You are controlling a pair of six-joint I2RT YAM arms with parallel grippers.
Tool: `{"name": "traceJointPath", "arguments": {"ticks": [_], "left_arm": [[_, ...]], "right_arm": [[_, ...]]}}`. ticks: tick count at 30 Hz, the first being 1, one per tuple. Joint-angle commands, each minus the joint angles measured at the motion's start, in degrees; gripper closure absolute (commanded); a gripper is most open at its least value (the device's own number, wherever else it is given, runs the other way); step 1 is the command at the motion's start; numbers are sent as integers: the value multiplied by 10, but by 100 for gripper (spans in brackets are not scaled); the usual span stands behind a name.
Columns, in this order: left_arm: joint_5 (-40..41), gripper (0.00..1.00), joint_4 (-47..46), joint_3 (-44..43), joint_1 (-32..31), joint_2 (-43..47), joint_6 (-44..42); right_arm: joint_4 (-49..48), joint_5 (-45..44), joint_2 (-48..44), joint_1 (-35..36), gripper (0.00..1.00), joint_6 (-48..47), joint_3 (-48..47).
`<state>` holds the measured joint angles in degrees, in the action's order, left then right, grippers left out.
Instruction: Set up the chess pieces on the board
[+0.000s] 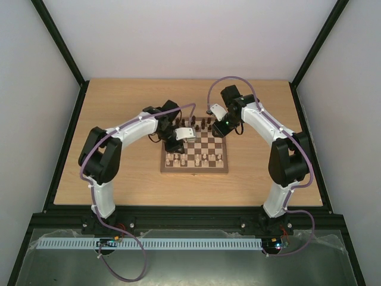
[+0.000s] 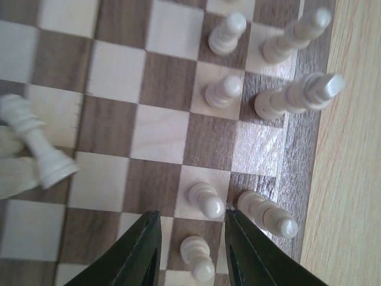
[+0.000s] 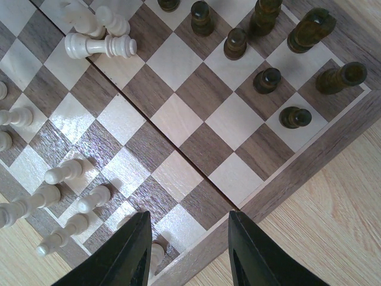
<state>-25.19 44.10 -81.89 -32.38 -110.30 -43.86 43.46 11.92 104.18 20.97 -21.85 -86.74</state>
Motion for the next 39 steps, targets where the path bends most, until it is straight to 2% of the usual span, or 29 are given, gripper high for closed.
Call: {"name": "traceJointPath", "arguments": {"ticks": [1,4,7,10,16,27,39], "left_arm": [[-68,67,0,-26,19,43,13],[-72,66,-48,-26,28,51,80],[-16,66,-100,-36,30,43,175],[40,66,-105,-58,30,22,230],[45,60,-68,-87,29,-25,247],[65,60,-80,-105,28,-68,277],[71,74,-62,-117,26,-96,273]], "right_arm": [[19,-2,7,1,64,-6,-6],[20,-7,8,0,64,-7,-7],[21,-8,7,1,64,-7,-7],[20,-8,6,1,64,-7,-5],[17,-8,6,1,64,-7,-3],[14,-10,3,1,64,-6,6],[12,-13,-1,0,64,-6,14]]}}
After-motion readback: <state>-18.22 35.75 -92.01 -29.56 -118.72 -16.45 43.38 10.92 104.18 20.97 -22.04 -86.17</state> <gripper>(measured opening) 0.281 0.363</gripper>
